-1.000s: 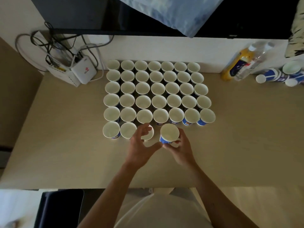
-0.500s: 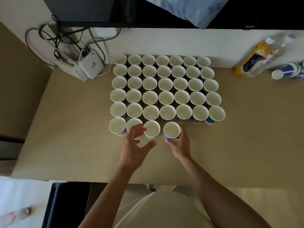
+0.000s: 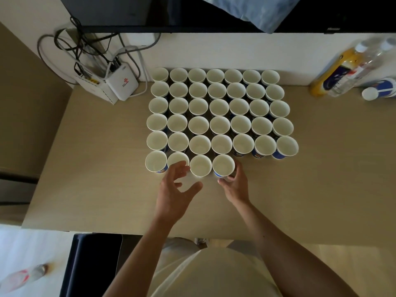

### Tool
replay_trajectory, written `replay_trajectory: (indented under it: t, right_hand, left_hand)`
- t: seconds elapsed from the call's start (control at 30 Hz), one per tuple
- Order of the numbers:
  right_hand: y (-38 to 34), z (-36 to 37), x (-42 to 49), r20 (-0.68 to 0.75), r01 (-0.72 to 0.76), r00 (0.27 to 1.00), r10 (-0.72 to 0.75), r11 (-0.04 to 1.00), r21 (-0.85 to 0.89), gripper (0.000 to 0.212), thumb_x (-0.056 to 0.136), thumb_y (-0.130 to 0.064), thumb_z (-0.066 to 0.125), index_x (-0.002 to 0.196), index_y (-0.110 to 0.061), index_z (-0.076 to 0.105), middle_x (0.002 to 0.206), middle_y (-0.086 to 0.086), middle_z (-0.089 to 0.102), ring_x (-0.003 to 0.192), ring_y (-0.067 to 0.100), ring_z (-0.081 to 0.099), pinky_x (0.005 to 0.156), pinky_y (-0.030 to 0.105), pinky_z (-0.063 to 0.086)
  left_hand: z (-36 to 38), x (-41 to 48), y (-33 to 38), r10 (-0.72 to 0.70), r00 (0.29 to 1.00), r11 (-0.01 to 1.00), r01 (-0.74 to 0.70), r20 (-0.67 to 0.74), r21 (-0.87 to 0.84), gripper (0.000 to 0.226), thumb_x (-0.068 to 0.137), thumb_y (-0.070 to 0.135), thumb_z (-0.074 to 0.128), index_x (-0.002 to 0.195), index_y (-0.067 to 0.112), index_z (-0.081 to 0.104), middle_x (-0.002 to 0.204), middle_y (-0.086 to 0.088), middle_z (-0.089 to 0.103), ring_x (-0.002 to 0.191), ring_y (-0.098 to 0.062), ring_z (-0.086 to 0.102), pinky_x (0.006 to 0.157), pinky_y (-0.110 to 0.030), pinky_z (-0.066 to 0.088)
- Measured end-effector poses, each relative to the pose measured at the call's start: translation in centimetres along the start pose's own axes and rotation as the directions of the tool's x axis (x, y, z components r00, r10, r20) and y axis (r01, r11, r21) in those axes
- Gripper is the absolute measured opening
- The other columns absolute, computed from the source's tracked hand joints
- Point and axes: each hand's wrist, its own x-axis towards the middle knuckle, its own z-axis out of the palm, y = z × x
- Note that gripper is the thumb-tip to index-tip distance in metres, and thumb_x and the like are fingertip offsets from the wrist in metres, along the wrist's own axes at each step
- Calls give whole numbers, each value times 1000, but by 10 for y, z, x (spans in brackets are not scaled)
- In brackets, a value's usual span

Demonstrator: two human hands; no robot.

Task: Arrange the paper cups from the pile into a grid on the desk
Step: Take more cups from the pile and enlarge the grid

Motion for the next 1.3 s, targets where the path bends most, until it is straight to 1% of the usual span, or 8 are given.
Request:
replay_trajectory:
  t: [0.2,0.4,0.6,0.7,0.87,1.03,1.2,1.3]
  right_hand:
    - [9,-23,-14,-58,-68,996,65,996,-55,82,73,2,82,143,-13,42,137,3,55,124,17,54,90,31,52]
    - [0,-80,-42,-291,-99,947,132,987,126,75,78,-1,80,142,-17,44,134,2,56,121,14,55,86,23,52]
    - [-23,-161,-52,-505,54,859,90,963,263,68,81,8,75,139,-12,45,127,6,58,117,19,59,78,15,53]
    - [-31,-205,-51,-566,123,820,91,936,329,62,83,13,70,138,-2,46,127,18,59,113,28,61,73,11,52]
    - [-28,-282,-59,-575,221,815,63,885,410,55,84,17,67,132,1,48,120,20,59,106,29,62,75,15,55]
    - [-8,-362,-74,-528,228,846,74,845,483,46,84,12,70,116,-18,58,107,9,64,100,26,64,90,37,52]
    - [7,-448,-83,-517,237,853,71,829,506,42,82,11,73,113,-13,60,107,15,65,95,26,66,88,38,53]
    - [14,-485,-88,-517,210,853,79,853,478,40,82,13,72,113,-10,61,104,16,67,90,25,67,83,29,53]
  left_hand:
    - [14,1,11,23,998,1000,-23,56,-6,63,73,18,89,127,25,56,116,14,68,107,4,62,85,-29,54]
    - [56,1,38,65,975,996,-52,211,-68,57,74,13,87,123,22,58,113,17,66,104,5,63,86,-25,52]
    - [110,-6,83,131,946,987,-97,297,-125,50,74,29,85,117,36,60,113,8,68,109,-10,64,88,-31,53]
    - [138,-17,106,169,938,982,-134,304,-132,45,80,21,83,114,37,60,110,11,69,105,-9,65,86,-27,51]
    - [206,-46,135,183,930,977,-136,320,-165,37,82,13,80,113,26,64,108,10,71,102,-5,66,87,-26,51]
    - [284,-98,157,181,915,974,-117,360,-191,35,85,10,77,115,21,64,110,7,72,101,-6,67,86,-27,51]
    - [361,-138,179,196,920,970,-132,340,-203,34,85,6,76,115,16,64,108,0,73,101,-15,68,82,-27,53]
    - [394,-153,192,190,920,971,-125,342,-203,35,86,5,75,117,13,64,109,-2,73,101,-18,68,77,-21,50]
